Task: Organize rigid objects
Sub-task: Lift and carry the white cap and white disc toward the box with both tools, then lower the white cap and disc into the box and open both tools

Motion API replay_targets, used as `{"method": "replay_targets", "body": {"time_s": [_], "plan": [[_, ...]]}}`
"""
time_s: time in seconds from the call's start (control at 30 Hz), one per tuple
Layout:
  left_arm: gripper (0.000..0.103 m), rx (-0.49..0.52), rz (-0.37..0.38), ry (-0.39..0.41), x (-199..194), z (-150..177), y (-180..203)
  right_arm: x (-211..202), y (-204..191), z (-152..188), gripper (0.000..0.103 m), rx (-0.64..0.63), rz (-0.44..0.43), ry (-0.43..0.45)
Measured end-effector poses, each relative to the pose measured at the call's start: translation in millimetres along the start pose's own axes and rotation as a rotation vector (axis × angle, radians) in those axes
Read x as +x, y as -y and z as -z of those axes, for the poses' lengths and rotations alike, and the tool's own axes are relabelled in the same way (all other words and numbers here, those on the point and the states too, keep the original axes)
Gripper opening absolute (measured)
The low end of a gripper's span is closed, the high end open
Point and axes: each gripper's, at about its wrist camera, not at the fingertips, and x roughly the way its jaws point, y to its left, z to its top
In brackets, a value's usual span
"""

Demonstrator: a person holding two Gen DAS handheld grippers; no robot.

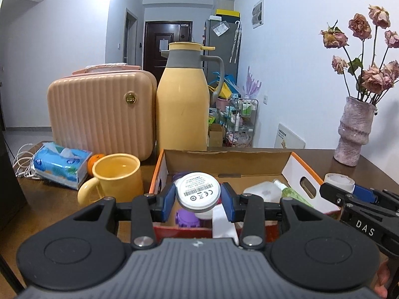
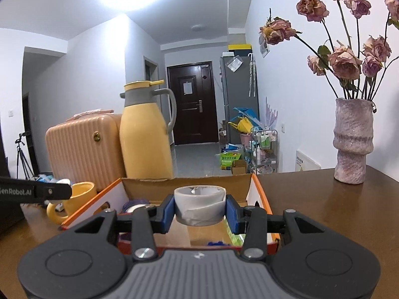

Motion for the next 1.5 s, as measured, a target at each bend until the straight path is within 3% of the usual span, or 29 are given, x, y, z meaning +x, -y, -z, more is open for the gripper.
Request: {"method": "replay_targets", "body": {"time_s": [0.7,1.5], "plan": [[0.040,0.012,-0.025,-0.011,74.1,-21.0,17.2,62.0,12.2,-6.8,0.041,0.035,0.012,-0.022],[0.040,0.039,-0.048,-0.074,123.2,-31.8,12.4,101.5,14.4,-7.0,0.041,0.009,0.036,-0.085]]}}
